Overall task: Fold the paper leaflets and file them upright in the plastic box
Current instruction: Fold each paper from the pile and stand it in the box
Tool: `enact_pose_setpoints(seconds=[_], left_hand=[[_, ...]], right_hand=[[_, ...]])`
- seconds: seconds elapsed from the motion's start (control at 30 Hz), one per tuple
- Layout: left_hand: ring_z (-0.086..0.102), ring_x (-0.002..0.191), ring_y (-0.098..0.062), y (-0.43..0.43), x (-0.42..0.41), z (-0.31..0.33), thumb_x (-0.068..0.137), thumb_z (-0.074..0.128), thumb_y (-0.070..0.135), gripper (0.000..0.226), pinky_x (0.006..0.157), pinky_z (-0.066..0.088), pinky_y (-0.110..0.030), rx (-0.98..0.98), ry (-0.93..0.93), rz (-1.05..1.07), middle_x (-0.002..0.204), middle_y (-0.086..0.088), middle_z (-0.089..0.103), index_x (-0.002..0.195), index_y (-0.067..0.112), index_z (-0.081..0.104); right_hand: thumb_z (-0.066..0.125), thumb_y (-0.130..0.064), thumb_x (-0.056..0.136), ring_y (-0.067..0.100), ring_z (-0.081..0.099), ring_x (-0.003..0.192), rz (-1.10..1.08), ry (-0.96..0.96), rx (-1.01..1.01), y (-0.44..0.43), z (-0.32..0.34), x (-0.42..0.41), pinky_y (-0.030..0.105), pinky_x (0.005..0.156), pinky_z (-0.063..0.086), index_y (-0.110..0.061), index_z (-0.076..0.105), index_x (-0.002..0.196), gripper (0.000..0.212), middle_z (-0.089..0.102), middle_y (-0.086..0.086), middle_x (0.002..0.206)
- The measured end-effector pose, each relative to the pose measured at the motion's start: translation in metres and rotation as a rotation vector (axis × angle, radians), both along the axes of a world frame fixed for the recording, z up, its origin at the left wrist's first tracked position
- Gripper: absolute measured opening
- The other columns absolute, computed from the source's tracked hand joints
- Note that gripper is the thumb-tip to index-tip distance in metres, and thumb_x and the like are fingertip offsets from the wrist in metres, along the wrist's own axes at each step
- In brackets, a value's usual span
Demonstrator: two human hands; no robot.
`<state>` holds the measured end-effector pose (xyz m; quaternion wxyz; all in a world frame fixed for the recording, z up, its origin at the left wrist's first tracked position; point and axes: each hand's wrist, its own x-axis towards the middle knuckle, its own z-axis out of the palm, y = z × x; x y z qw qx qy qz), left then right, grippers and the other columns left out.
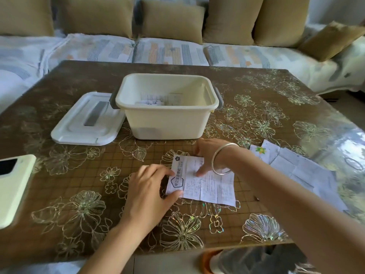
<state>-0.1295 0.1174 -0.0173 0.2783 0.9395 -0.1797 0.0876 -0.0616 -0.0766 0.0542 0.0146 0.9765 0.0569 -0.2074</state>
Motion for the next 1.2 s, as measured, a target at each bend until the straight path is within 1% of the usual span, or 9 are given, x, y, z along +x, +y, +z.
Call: enact_pose_setpoints(seconds=[0.13, 0.2, 0.3, 0.43, 0.57, 0.67, 0.8, 0.93, 1.2], left_hand=[[0.053, 0.105, 0.001, 0.005, 0.002, -0.001, 0.075, 0.074, 0.044, 0.058, 0.09, 0.038, -0.014, -0.174, 0.064, 0.058, 0.12, 0.016, 0.058, 0.126, 0.023, 0.055], [0.057, 0.097, 0.007, 0.01, 0.004, 0.006, 0.07, 0.07, 0.052, 0.071, 0.08, 0.044, -0.009, -0.43, 0.187, 0.108, 0.119, 0.018, 0.057, 0.131, 0.024, 0.048], [0.064, 0.081, 0.001, 0.016, 0.008, 0.021, 0.068, 0.072, 0.049, 0.076, 0.067, 0.051, -0.015, -0.666, 0.36, 0.183, 0.116, 0.018, 0.061, 0.136, 0.026, 0.045], [0.059, 0.05, -0.009, 0.016, 0.006, 0.038, 0.08, 0.071, 0.032, 0.031, 0.053, 0.048, -0.017, -0.738, 0.391, 0.099, 0.097, 0.013, 0.074, 0.111, 0.029, 0.066], [0.068, 0.072, -0.003, 0.021, 0.0, 0.04, 0.083, 0.072, 0.019, 0.011, 0.063, 0.051, -0.014, -0.688, 0.197, 0.035, 0.082, 0.012, 0.074, 0.093, 0.024, 0.073], [0.066, 0.088, 0.005, 0.028, -0.008, 0.035, 0.082, 0.073, 0.02, 0.019, 0.074, 0.049, -0.008, -0.551, 0.165, -0.003, 0.093, 0.028, 0.071, 0.095, 0.033, 0.072], [0.067, 0.087, -0.003, 0.033, -0.018, 0.018, 0.081, 0.067, 0.052, 0.022, 0.07, 0.054, -0.025, -0.436, 0.141, -0.007, 0.094, 0.029, 0.07, 0.094, 0.035, 0.073], [0.055, 0.096, -0.004, 0.033, -0.019, -0.003, 0.082, 0.059, 0.059, 0.039, 0.082, 0.048, -0.026, -0.281, -0.006, 0.05, 0.088, 0.022, 0.066, 0.081, 0.025, 0.077], [0.049, 0.093, -0.013, 0.029, -0.017, -0.009, 0.078, 0.055, 0.061, 0.039, 0.081, 0.038, -0.033, -0.08, -0.127, 0.172, 0.092, 0.016, 0.062, 0.063, 0.026, 0.059]], right_hand=[[0.072, -0.041, 0.079, 0.016, 0.061, 0.081, 0.009, -0.096, 0.04, -0.006, 0.008, -0.004, 0.028, 0.072, 0.051, -0.019, 0.068, 0.093, 0.026, 0.067, -0.004, 0.089], [0.075, -0.034, 0.078, 0.011, 0.056, 0.069, -0.095, -0.152, 0.24, -0.014, 0.014, -0.011, 0.023, 0.062, 0.045, -0.026, 0.064, 0.074, 0.014, 0.062, -0.01, 0.072], [0.078, -0.023, 0.077, 0.01, 0.055, 0.062, -0.241, -0.233, 0.697, -0.021, 0.017, -0.024, 0.026, 0.061, 0.047, -0.024, 0.069, 0.074, 0.009, 0.065, -0.006, 0.067], [0.076, -0.017, 0.076, 0.012, 0.057, 0.062, -0.261, -0.348, 1.093, -0.016, 0.008, -0.046, 0.025, 0.058, 0.05, -0.021, 0.069, 0.074, 0.009, 0.07, -0.002, 0.071], [0.07, -0.02, 0.07, 0.01, 0.069, 0.072, -0.255, -0.385, 1.335, -0.008, -0.007, -0.071, 0.016, 0.064, 0.052, -0.011, 0.067, 0.082, 0.015, 0.073, 0.001, 0.08], [0.07, -0.027, 0.073, 0.007, 0.07, 0.081, -0.222, -0.442, 1.26, -0.006, -0.027, -0.09, 0.019, 0.072, 0.054, -0.02, 0.069, 0.085, 0.014, 0.074, -0.008, 0.086], [0.063, -0.045, 0.077, -0.003, 0.063, 0.073, -0.233, -0.485, 1.014, 0.001, -0.047, -0.111, 0.007, 0.066, 0.044, -0.035, 0.065, 0.073, 0.011, 0.069, -0.021, 0.076], [0.056, -0.062, 0.08, 0.004, 0.053, 0.081, -0.205, -0.68, 0.75, 0.007, -0.062, -0.114, 0.012, 0.07, 0.04, -0.033, 0.06, 0.066, 0.033, 0.062, -0.018, 0.073], [0.056, -0.054, 0.077, 0.015, 0.042, 0.079, -0.208, -0.828, 0.502, 0.017, -0.072, -0.112, 0.031, 0.069, 0.041, -0.022, 0.063, 0.065, 0.035, 0.057, -0.012, 0.076]])
